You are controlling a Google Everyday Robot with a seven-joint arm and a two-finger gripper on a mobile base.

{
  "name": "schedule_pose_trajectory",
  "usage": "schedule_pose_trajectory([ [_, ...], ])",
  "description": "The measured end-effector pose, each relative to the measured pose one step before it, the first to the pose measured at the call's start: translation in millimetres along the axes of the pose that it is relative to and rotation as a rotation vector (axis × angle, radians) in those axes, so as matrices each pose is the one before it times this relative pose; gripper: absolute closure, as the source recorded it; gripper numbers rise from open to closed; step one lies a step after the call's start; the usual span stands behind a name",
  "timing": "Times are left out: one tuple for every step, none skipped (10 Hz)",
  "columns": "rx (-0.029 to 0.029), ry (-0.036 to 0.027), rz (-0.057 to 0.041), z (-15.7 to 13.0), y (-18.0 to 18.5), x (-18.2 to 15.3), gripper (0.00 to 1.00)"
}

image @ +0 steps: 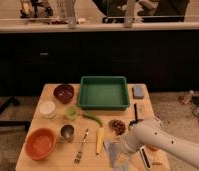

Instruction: Wipe red bowl with towel

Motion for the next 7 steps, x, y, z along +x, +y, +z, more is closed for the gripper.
schedule_pose_trajectory([
  [-0.01107, -0.01459, 0.00422, 4.06, -0.88, 1.06, 0.20],
  [-0.00645, -0.00824, 0.00675, 2.98, -1.07, 1.90, 0.20],
  [-0.00529, -0.00847, 0.00815, 2.34, -2.19, 1.55, 0.20],
  [-0.00634, -0.00618, 0.01289, 2.46, -2.24, 3.08, 0.20],
  [-0.00835, -0.00655, 0.00995, 2.45, -1.92, 2.55, 0.20],
  [-0.00678, -0.00432, 0.00202, 1.54, -1.04, 0.92, 0.20],
  [-0.00371, 0.00130, -0.00191, 0.44, 0.34, -0.34, 0.20],
])
